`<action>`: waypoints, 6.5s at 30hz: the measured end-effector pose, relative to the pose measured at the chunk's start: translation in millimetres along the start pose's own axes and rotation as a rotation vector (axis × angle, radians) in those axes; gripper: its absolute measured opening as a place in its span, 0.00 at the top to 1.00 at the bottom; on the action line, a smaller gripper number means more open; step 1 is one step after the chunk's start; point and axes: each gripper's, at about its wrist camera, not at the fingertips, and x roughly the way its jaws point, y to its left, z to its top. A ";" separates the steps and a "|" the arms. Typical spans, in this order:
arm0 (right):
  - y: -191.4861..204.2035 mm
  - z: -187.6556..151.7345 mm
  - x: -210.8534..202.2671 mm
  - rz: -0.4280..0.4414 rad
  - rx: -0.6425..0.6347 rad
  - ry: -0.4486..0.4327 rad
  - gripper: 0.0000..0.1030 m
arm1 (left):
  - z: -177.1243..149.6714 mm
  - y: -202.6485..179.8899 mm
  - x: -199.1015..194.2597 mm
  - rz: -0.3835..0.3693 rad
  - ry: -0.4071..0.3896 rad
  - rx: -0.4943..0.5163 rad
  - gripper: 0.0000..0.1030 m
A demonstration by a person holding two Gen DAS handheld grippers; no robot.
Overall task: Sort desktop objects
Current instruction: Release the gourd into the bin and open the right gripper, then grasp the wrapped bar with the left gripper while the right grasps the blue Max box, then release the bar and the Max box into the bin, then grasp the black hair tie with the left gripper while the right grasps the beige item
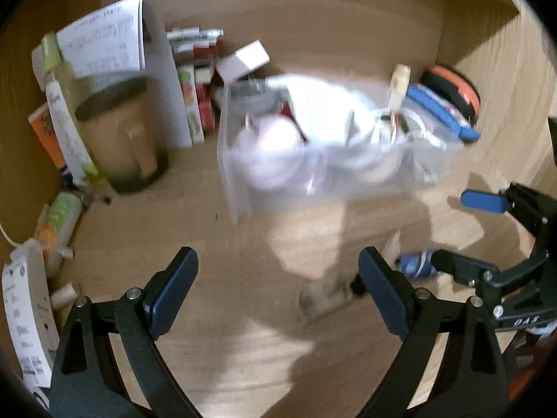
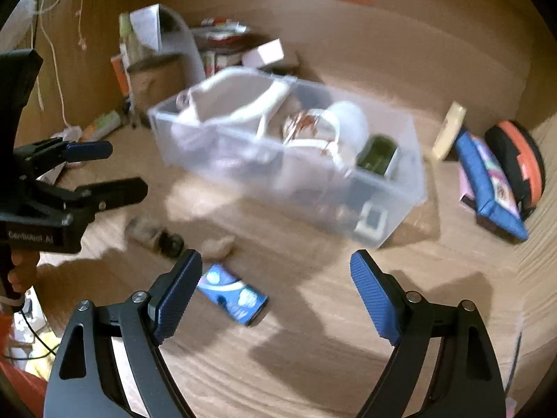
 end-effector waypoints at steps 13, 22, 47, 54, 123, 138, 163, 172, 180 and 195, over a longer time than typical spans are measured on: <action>8.4 -16.6 16.6 0.037 0.057 0.080 0.19 | -22.0 -20.4 14.4 0.006 0.103 0.077 0.09; 22.5 -18.3 19.2 0.094 0.043 0.090 0.30 | -19.0 -25.7 21.4 -0.006 0.140 0.110 0.41; -6.1 9.5 -16.1 0.048 0.078 -0.067 0.52 | 16.1 13.9 -18.7 0.014 -0.056 -0.050 0.59; -21.9 25.8 -34.3 0.012 0.078 -0.139 0.52 | 40.0 18.7 -29.8 0.009 -0.135 -0.071 0.59; -32.5 40.9 -18.5 -0.007 0.079 -0.120 0.23 | 42.4 -1.0 -18.3 -0.026 -0.146 0.017 0.36; 8.4 13.1 15.6 0.020 -0.003 -0.023 0.23 | -10.1 -4.7 2.4 -0.064 0.033 0.034 0.36; 18.2 18.3 47.3 0.214 -0.021 0.079 0.73 | -5.8 -36.5 18.3 -0.130 0.067 0.120 0.45; -9.5 13.5 35.9 0.182 0.049 0.053 0.78 | 7.8 -47.6 42.0 -0.135 0.115 0.131 0.66; -24.4 12.8 24.9 0.166 0.061 0.015 0.78 | 11.8 -51.1 44.1 -0.108 0.097 0.129 0.79; -46.4 23.9 -3.1 0.112 0.086 -0.078 0.78 | 44.9 -52.3 -6.4 -0.147 -0.069 0.076 0.79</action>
